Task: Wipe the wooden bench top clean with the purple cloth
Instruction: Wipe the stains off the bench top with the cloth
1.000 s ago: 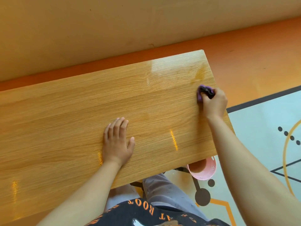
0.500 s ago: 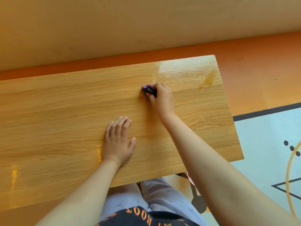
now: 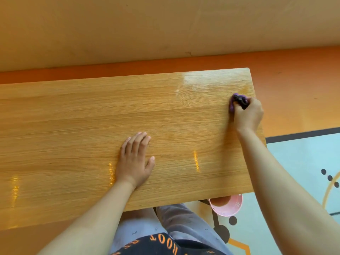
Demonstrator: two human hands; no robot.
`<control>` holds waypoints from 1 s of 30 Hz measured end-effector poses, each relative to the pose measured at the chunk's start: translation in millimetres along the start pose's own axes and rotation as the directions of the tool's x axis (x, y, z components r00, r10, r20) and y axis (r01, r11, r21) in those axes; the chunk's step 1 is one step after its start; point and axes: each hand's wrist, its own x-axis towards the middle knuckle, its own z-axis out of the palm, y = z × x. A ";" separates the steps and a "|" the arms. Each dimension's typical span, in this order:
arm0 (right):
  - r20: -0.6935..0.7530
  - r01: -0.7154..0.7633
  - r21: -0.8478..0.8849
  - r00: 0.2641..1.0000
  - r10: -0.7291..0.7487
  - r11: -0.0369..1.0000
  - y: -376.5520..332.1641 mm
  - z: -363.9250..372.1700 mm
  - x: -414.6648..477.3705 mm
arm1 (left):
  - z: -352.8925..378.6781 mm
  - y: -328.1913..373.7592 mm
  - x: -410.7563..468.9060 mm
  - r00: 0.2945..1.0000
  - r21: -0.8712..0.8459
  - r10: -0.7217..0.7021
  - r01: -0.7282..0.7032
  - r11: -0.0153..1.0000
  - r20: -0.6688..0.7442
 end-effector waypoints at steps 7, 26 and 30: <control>0.234 0.296 0.108 0.920 -0.314 0.949 -89.2 66.1 -61.7 | 0.8 0.7 0.4 1.000 0.004 -0.002 0.002 1.000 0.000; 0.050 0.089 0.031 0.995 -0.091 0.996 -51.6 39.9 23.0 | 1.0 -0.2 1.4 1.000 -0.022 0.001 -0.001 1.000 0.006; 0.204 0.327 0.109 0.917 -0.343 0.939 -98.8 77.0 -12.4 | 0.5 0.4 0.0 1.000 -0.019 -0.008 0.008 1.000 0.001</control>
